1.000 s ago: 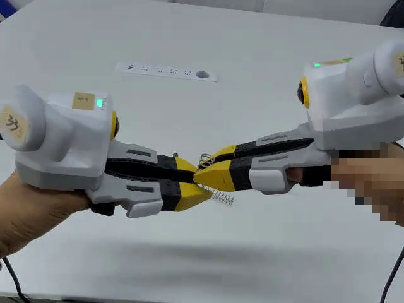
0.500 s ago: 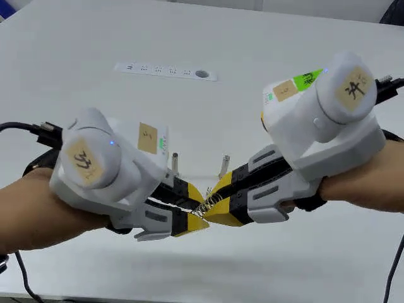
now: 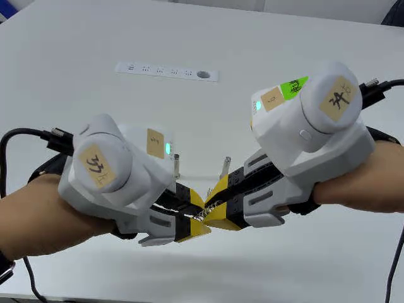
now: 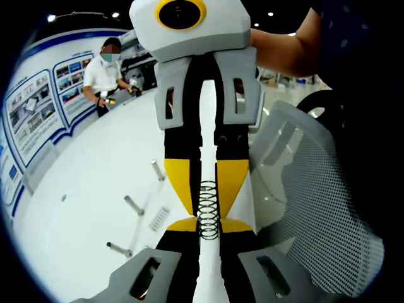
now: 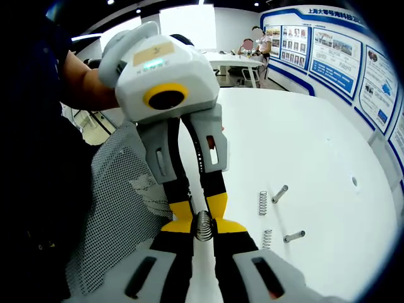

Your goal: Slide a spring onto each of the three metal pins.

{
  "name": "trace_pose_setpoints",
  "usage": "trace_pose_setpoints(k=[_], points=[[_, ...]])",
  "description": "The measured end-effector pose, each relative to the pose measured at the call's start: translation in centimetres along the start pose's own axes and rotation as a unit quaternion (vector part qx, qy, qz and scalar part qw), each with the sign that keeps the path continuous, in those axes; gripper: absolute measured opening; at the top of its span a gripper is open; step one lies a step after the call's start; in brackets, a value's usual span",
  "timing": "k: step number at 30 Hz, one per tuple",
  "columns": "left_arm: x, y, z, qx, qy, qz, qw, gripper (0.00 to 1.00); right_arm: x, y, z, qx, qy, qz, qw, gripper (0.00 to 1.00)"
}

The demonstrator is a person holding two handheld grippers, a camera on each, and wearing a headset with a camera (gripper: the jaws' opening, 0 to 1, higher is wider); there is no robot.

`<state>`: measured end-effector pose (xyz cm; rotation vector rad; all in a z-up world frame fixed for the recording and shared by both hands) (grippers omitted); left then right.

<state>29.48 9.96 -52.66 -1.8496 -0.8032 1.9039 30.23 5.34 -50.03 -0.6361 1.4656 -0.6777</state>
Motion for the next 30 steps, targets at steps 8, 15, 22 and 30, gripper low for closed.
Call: trace_pose_setpoints(k=[8,15,22,30], points=[[-0.3,0.0,0.0,-0.002,-0.013,0.022,0.9997,0.09,0.1,0.0,0.2,0.002,0.003,0.000,1.0000,0.13],[-0.2,0.1,0.1,0.000,-0.011,0.017,0.9998,0.10,0.2,0.1,0.1,0.000,0.003,-0.006,1.0000,0.12],[-0.1,0.1,0.2,0.001,-0.010,0.035,0.9993,0.12,0.2,0.0,0.2,-0.001,0.005,-0.014,0.9999,0.12],[0.9,0.0,0.2,-0.005,-0.030,0.039,0.9988,0.26,0.5,-1.0,1.3,0.016,0.008,-0.019,0.9997,0.12]])
Point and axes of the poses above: the centre of the closed fingertips' face, and the gripper's own axes: y roughly forward along the fingers, z roughly to its right, x roughly out of its underside, the point moved 5 cm from there along -y, roughly backward along the fingers, and after that the axes turned 5 degrees about x, right-handed, at the moved point
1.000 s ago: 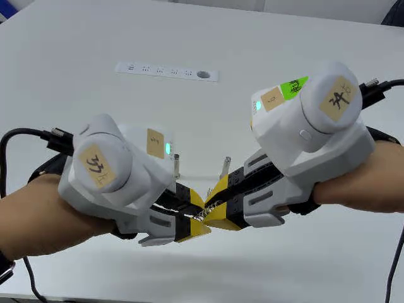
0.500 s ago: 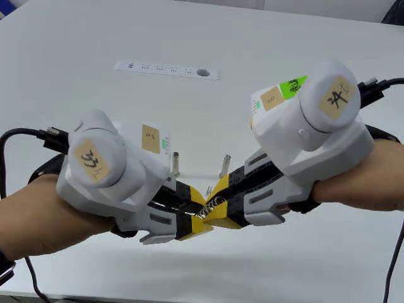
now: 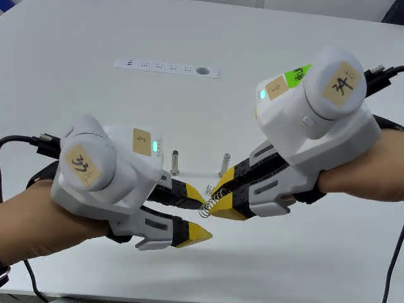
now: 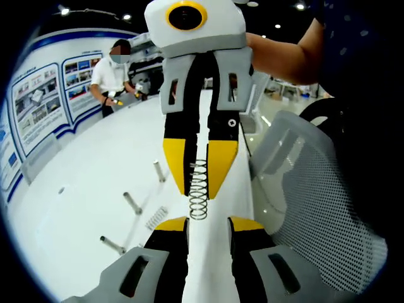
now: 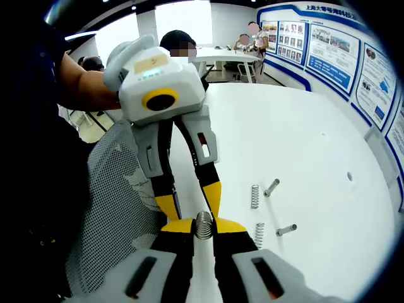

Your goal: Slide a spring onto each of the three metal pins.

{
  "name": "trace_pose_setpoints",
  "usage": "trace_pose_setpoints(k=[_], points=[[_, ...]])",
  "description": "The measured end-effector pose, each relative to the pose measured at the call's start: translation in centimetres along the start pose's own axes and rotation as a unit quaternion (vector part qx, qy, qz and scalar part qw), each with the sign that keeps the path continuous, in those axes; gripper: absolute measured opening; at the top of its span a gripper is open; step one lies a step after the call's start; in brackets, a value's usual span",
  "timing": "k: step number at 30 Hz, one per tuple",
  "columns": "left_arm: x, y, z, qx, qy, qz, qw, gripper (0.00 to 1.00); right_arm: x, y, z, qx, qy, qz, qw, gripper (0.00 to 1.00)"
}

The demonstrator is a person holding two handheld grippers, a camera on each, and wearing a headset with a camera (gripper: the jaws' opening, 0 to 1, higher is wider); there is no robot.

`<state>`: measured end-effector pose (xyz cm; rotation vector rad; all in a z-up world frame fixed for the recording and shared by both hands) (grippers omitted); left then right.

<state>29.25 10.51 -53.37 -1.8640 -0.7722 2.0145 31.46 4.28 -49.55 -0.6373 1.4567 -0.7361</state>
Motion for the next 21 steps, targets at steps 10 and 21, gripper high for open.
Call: trace_pose_setpoints(k=[10,21], points=[[2.2,-2.0,-0.7,-0.032,-0.038,0.011,0.9987,0.39,1.7,-1.9,1.9,0.031,0.018,-0.016,0.9992,0.12],[4.4,-4.0,-1.6,-0.085,-0.079,0.029,0.9928,0.51,3.6,-4.4,4.8,0.075,0.043,-0.032,0.9958,0.12]])
Point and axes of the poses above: the centre of the closed fingertips' face, and the gripper's own axes: y roughly forward along the fingers, z roughly to its right, x roughly out of its underside, the point moved 5 cm from there along -y, roughly backward along the fingers, and after that the axes turned 5 degrees about x, right-handed, at the moved point
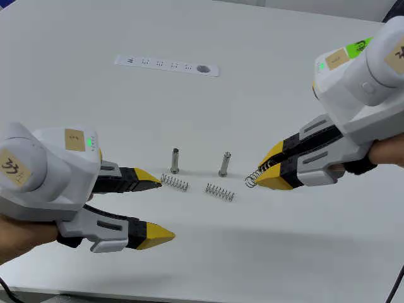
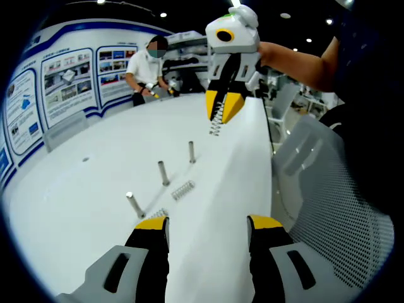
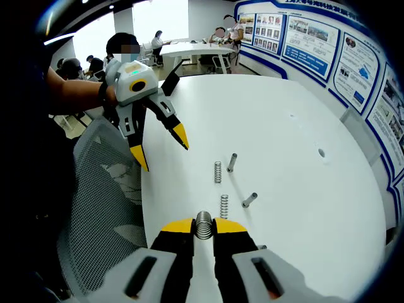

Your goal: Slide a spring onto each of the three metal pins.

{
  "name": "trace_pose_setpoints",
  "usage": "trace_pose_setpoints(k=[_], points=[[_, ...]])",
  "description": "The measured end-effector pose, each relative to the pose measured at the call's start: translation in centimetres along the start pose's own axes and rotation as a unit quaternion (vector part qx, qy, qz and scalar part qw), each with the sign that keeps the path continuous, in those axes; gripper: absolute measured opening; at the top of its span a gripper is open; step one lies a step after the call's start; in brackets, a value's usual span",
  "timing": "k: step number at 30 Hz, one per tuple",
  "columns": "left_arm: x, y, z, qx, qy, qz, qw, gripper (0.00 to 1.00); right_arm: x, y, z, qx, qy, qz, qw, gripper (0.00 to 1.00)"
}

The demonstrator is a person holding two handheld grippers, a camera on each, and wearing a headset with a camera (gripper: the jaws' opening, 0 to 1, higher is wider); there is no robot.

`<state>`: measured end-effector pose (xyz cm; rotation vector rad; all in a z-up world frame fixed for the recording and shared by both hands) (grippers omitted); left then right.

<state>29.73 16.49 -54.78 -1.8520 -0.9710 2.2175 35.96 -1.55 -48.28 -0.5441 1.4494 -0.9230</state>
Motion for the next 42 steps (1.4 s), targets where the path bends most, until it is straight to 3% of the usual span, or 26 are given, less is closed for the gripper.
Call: trace_pose_setpoints(k=[11,20,30,42], points=[[0.7,-1.4,-0.6,-0.038,-0.027,0.022,0.9987,0.60,2.1,-2.0,4.7,0.048,0.013,-0.045,0.9977,0.12],[0.8,-1.8,-0.9,-0.055,-0.037,0.034,0.9973,0.65,4.1,0.4,7.8,0.058,0.009,-0.106,0.9926,0.12],[0.8,-1.9,-1.0,-0.059,-0.044,0.038,0.9966,0.66,4.7,3.3,8.2,0.041,0.004,-0.144,0.9888,0.12],[1.0,-1.9,-1.0,-0.062,-0.049,0.040,0.9961,0.65,5.7,4.0,8.1,0.039,0.003,-0.168,0.9851,0.12]])
Point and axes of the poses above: the centre of the closed fingertips' face, and the gripper's own axes: y roughly forward along the fingers, z roughly to its right, x roughly out of its underside, the point moved 5 cm from there along -y, roughly backward along the fingers, and after that the axes turned 5 degrees about x, right-handed, at the moved point
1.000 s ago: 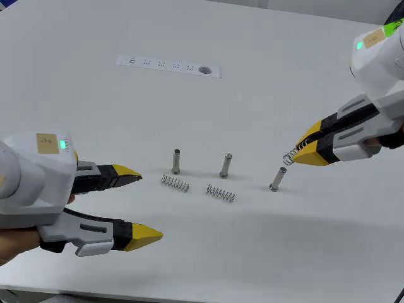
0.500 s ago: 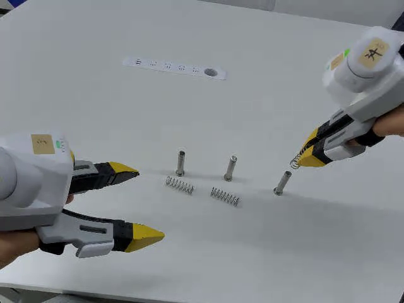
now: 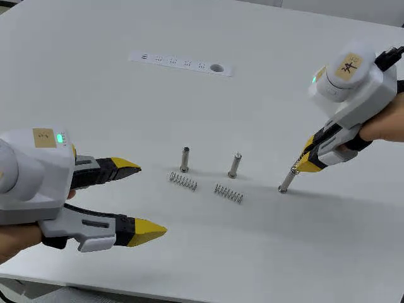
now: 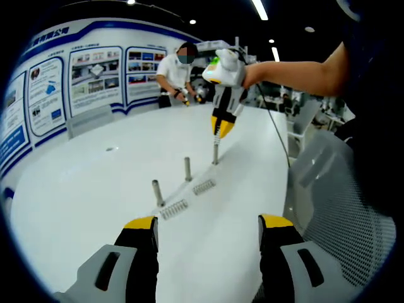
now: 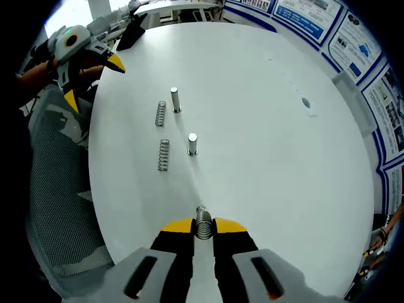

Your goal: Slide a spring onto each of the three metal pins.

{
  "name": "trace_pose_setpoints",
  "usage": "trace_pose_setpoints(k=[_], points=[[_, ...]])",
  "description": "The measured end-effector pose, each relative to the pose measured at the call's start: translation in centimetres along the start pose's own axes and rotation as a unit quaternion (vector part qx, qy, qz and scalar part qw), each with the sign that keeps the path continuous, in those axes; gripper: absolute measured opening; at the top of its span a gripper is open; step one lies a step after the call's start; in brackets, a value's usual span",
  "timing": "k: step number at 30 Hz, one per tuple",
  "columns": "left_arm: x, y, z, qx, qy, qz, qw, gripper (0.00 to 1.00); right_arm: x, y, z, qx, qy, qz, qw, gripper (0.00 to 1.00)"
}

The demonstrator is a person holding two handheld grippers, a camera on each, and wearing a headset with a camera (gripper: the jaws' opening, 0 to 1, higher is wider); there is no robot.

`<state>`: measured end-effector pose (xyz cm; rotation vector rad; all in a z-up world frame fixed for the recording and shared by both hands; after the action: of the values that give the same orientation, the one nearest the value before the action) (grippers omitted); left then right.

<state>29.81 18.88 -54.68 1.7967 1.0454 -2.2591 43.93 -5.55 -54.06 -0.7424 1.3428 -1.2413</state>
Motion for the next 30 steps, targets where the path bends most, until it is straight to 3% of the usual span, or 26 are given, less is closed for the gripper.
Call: trace_pose_setpoints(k=[30], points=[[-0.1,0.1,0.2,0.001,0.000,-0.001,1.0000,0.65,1.0,5.5,-1.0,0.001,0.008,-0.030,0.9995,0.12]])
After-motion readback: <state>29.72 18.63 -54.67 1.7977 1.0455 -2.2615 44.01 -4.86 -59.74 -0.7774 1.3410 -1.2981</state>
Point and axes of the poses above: the centre of the closed fingertips' face, and the gripper's own axes: y roughly forward along the fingers, z roughly to its right, x roughly out of its underside, the point moved 5 cm from there along -y, roughly backward along the fingers, and after that the axes turned 5 degrees about x, right-handed, at the moved point
